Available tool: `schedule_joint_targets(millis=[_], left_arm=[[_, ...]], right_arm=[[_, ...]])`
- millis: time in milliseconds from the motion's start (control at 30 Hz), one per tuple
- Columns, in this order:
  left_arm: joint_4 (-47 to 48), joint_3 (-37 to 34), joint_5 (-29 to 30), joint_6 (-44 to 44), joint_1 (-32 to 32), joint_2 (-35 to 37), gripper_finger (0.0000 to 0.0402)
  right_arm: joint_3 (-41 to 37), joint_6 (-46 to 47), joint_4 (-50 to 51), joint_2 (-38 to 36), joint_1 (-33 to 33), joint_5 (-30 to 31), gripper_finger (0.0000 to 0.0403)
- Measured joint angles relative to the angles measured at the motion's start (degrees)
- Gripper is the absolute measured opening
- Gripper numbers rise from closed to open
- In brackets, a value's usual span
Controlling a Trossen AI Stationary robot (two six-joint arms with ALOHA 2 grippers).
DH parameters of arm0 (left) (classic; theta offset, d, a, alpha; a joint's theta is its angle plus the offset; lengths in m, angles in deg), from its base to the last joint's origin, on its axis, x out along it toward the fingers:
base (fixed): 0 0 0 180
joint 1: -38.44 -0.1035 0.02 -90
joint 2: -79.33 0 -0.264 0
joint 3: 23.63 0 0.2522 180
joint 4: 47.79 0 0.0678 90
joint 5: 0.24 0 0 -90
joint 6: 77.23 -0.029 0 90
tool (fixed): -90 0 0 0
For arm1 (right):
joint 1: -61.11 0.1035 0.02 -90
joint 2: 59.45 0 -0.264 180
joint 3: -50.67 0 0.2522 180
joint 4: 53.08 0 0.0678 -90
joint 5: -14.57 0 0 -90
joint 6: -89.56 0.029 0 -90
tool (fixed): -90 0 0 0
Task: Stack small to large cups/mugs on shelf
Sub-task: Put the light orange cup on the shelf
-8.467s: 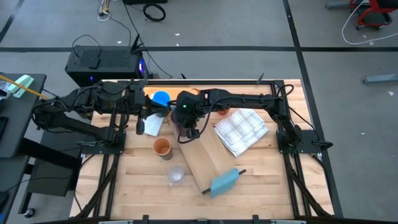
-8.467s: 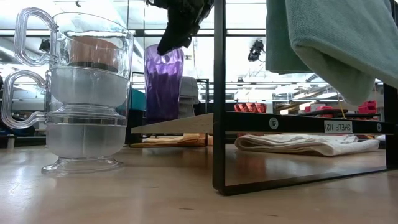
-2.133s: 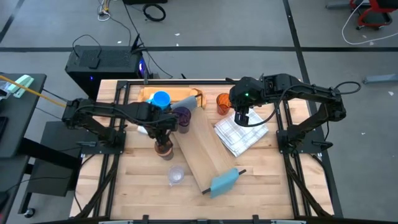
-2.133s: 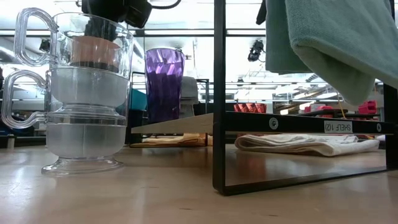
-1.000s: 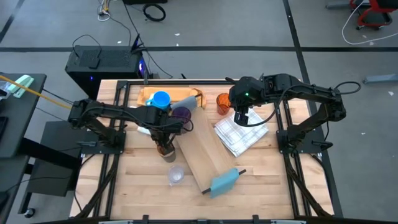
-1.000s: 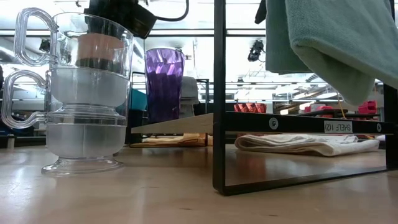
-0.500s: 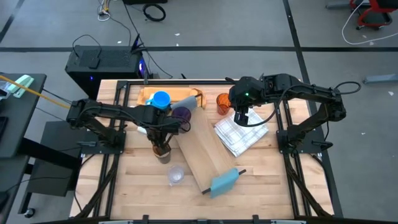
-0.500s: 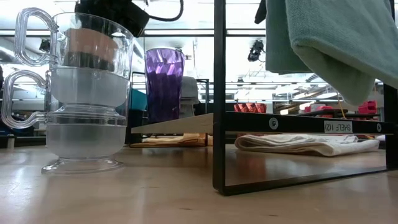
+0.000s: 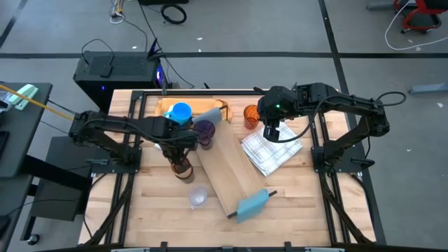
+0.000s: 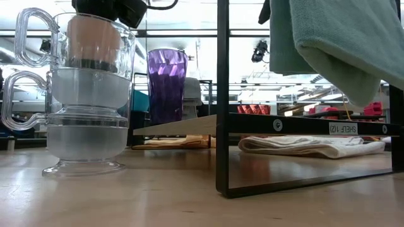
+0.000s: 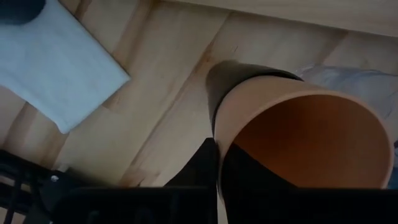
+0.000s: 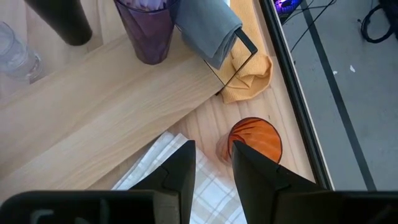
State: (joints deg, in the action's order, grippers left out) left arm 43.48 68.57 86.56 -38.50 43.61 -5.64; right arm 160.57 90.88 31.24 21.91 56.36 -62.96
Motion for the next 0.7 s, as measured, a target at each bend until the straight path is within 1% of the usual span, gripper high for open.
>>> schedule_joint_targets(millis=[200,333,533,700], left_arm=[[1.43,1.02,-0.61,1.11,1.38,0.00,0.0009],[2.77,4.47,0.87,0.85,1.52,0.00,0.0009],[8.52,11.63,4.60,0.82,1.07,0.00,0.0009],[12.69,15.00,5.08,1.06,1.04,0.00,0.0009]], right_arm=[[-0.02,0.02,-0.02,0.01,-0.02,-0.01,0.0110],[-0.02,0.02,-0.11,0.00,-0.02,0.00,0.0110],[-0.02,0.04,-0.25,0.01,0.00,0.00,0.0110],[-0.02,0.24,-0.42,0.00,0.00,0.00,0.0110]])
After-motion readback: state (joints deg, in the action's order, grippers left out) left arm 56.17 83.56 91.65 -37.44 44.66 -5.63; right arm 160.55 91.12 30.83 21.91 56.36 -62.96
